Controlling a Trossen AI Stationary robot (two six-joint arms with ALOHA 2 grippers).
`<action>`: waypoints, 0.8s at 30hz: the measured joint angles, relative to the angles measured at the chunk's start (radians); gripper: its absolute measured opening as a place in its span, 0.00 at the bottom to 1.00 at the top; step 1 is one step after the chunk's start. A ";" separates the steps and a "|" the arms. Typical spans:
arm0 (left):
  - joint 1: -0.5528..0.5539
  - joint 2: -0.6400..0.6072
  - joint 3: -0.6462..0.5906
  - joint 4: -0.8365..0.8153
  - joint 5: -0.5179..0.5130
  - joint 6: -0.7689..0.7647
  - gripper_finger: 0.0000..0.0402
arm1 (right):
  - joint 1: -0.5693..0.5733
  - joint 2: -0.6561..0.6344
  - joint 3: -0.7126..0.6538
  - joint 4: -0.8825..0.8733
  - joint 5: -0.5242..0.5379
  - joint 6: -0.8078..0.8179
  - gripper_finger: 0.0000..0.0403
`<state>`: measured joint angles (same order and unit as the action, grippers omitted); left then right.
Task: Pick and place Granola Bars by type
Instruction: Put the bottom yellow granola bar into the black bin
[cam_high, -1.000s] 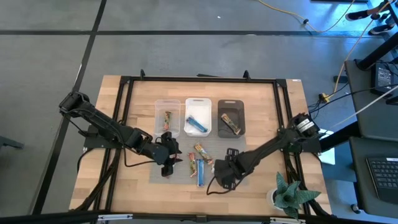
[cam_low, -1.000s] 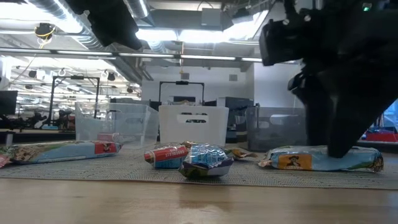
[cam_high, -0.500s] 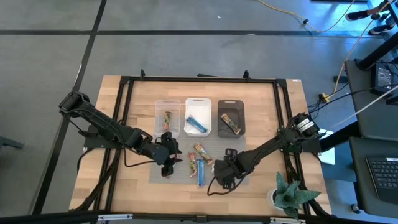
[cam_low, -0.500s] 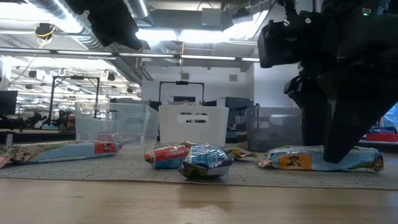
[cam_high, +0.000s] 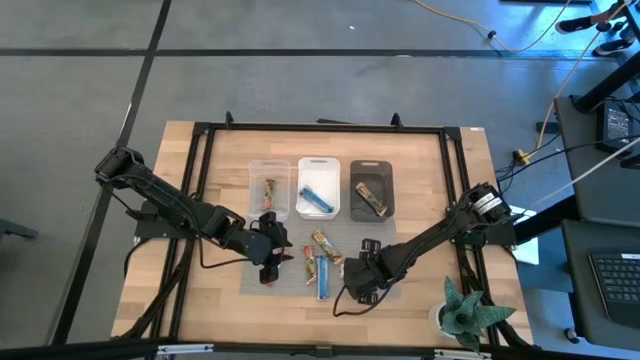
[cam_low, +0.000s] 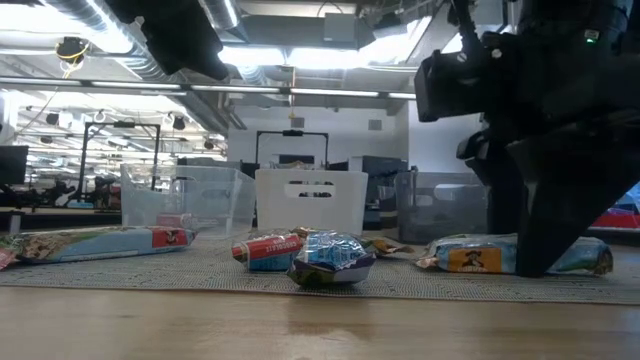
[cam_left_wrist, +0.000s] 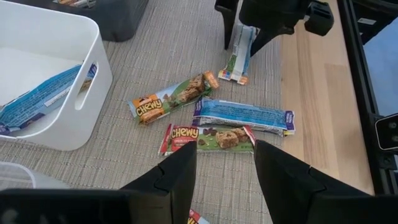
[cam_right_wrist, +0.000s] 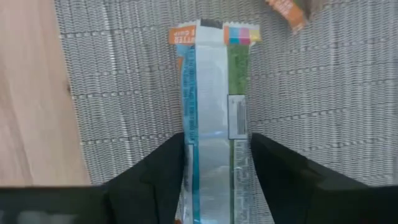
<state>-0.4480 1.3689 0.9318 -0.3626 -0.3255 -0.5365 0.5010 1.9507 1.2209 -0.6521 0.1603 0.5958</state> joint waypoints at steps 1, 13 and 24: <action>0.000 0.000 0.000 0.000 0.000 0.000 0.39 | 0.000 0.000 0.000 0.000 -0.001 0.002 0.47; 0.000 0.000 0.000 0.000 0.001 0.000 0.39 | -0.001 0.001 0.000 0.006 -0.051 0.030 0.28; 0.000 0.000 0.000 0.001 0.002 0.000 0.39 | -0.018 -0.053 0.046 -0.125 -0.060 0.095 0.28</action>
<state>-0.4479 1.3687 0.9318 -0.3617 -0.3240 -0.5365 0.4834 1.8974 1.2669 -0.7770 0.1008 0.6910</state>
